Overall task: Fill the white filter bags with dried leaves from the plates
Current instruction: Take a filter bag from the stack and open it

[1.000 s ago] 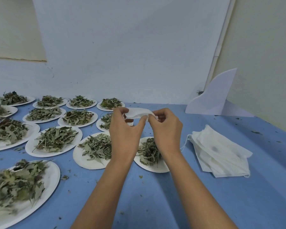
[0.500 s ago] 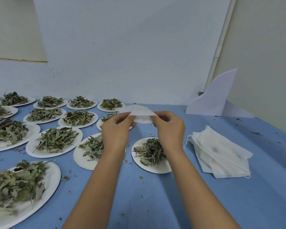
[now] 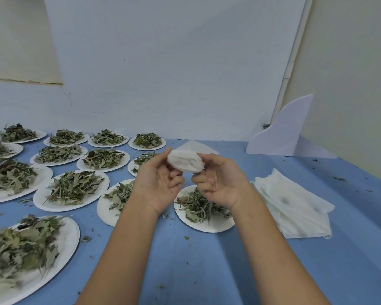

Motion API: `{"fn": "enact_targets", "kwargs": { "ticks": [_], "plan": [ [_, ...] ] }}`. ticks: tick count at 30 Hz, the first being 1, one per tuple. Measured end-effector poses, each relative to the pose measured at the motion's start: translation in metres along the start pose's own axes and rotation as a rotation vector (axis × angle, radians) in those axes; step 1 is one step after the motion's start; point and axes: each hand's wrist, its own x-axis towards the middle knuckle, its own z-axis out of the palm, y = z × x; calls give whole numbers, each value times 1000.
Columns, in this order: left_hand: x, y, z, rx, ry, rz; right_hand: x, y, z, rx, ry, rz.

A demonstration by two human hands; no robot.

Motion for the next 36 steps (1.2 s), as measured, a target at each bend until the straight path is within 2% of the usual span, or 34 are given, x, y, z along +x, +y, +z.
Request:
{"fn": "enact_targets", "kwargs": {
  "ticks": [4,8,11,15,18,22,24,26,29,32,36],
  "plan": [
    [5,-5,0,108,127,51,5,8,3,-7,65,-45],
    [6,-3,-3,303,100,174,4,7,2,-23,28,-136],
    [3,-2,-3,431,56,233,2,6,2,-145,47,-224],
    [3,-6,-4,709,172,417,6,12,2,-390,175,-368],
    [2,-8,-5,774,126,545,7,15,2,-491,172,-389],
    [0,-11,-3,835,188,612,8,16,2,-534,184,-393],
    [0,-16,-3,917,244,691,9,19,5,-599,230,-426],
    [-1,-20,-4,1050,316,844,9,22,7,-696,322,-502],
    [-2,-24,-4,1324,383,1029,10,28,6,-929,488,-708],
    [0,-24,-7,1479,387,990,10,30,1,-1268,589,-848],
    [-1,-30,-6,1526,343,904,10,32,0,-1486,634,-896]
  ]
}}
